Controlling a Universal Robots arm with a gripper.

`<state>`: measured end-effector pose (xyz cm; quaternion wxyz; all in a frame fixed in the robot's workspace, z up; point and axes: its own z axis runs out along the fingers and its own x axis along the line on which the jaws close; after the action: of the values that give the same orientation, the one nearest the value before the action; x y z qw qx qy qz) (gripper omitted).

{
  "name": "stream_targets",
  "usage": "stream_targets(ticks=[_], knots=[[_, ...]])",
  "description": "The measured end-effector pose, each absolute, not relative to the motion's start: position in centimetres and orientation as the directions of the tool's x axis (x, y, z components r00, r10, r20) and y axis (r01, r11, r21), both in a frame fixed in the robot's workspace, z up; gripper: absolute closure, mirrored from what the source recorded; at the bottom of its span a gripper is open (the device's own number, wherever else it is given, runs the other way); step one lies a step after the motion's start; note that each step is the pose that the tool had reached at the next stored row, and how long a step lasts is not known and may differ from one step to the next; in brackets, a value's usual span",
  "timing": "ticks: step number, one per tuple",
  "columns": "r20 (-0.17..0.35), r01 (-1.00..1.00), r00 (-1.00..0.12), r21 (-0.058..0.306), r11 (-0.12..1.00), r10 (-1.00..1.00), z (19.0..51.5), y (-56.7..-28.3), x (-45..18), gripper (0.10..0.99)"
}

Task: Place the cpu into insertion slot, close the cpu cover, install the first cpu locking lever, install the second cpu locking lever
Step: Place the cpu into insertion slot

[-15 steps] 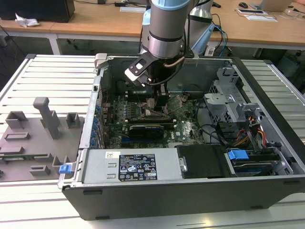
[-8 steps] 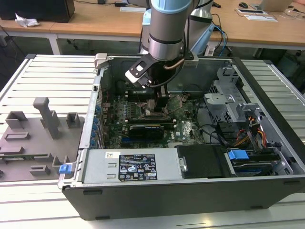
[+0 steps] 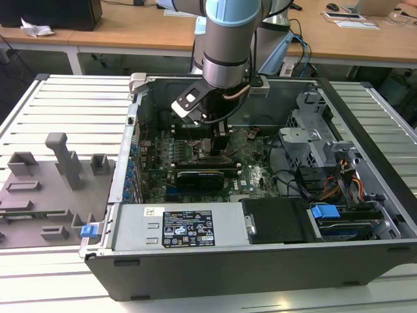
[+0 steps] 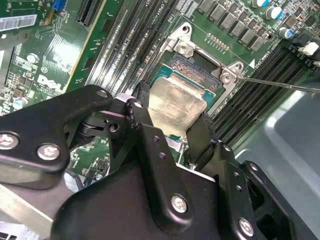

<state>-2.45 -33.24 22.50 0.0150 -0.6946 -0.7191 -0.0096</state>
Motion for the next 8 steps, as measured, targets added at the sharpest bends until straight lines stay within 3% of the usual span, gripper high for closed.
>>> stream_targets(ticks=[8], knots=[[0.037, 0.999, -0.035, -0.007, 0.035, 0.999, 22.07, -32.89, -2.45, 0.545]])
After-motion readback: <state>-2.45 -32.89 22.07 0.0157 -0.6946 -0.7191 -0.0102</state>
